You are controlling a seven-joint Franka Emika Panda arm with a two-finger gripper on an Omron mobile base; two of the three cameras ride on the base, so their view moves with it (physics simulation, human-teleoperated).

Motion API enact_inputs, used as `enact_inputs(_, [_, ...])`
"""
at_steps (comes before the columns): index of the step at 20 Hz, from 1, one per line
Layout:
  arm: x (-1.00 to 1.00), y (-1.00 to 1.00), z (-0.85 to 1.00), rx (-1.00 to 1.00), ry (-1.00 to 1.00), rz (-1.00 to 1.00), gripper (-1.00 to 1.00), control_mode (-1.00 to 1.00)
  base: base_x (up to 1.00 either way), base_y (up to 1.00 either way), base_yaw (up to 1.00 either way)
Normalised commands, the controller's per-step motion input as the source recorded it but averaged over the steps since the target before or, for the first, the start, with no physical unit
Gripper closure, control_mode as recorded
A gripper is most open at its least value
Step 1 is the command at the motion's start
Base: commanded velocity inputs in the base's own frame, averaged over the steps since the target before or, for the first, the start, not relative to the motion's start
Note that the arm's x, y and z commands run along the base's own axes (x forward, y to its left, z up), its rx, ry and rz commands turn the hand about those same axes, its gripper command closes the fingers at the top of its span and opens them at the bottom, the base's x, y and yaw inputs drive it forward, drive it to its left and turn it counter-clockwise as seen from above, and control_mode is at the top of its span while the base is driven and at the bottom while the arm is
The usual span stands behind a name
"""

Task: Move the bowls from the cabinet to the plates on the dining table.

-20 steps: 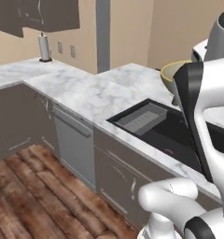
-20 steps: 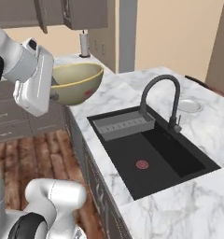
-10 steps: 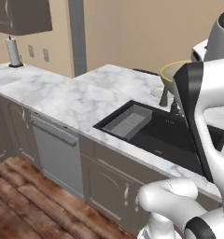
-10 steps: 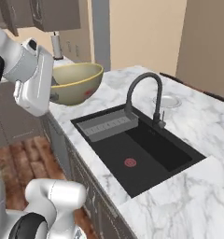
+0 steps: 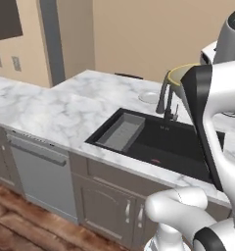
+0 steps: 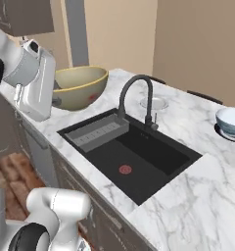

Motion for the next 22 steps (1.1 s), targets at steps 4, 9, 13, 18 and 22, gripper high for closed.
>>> enact_inputs(4, [0.00,0.00,0.00,0.00,0.00,0.00,1.00,1.00,0.00,0.04,-0.33])
enact_inputs(9, [0.00,0.00,0.00,0.00,0.00,0.00,1.00,1.00,0.00,0.42,-0.29])
enact_inputs(13, [0.00,0.00,0.00,0.00,0.00,0.00,1.00,1.00,0.00,0.57,-0.26])
enact_inputs(18, [0.00,0.00,0.00,0.00,0.00,0.00,1.00,1.00,0.00,0.57,-0.26])
enact_inputs(22, [0.00,0.00,0.00,0.00,0.00,0.00,1.00,1.00,0.03,0.58,-0.26])
